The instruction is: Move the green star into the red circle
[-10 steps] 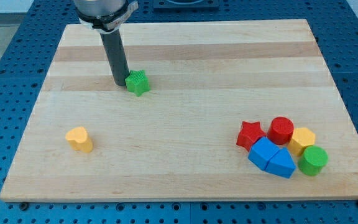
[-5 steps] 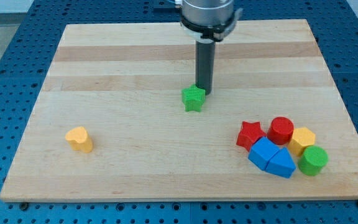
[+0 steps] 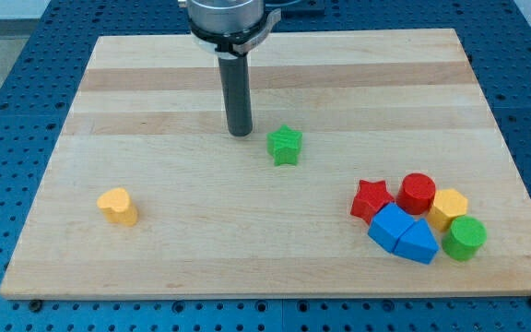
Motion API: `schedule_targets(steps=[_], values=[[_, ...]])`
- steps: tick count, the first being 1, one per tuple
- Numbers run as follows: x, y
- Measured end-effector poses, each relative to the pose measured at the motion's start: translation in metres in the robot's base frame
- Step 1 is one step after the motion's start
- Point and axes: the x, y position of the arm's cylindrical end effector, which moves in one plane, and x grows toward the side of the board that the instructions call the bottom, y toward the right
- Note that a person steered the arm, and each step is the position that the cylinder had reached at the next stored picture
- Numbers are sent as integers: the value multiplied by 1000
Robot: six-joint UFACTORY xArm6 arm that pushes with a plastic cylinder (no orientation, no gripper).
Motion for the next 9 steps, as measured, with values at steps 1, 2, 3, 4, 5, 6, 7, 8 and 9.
schedule_targets(steps=[1,2,3,4,5,6,7,8,9], values=[[18,4],[27,15],[28,19],[33,43],[33,60],[33,63],[33,78],[33,102],[32,125]])
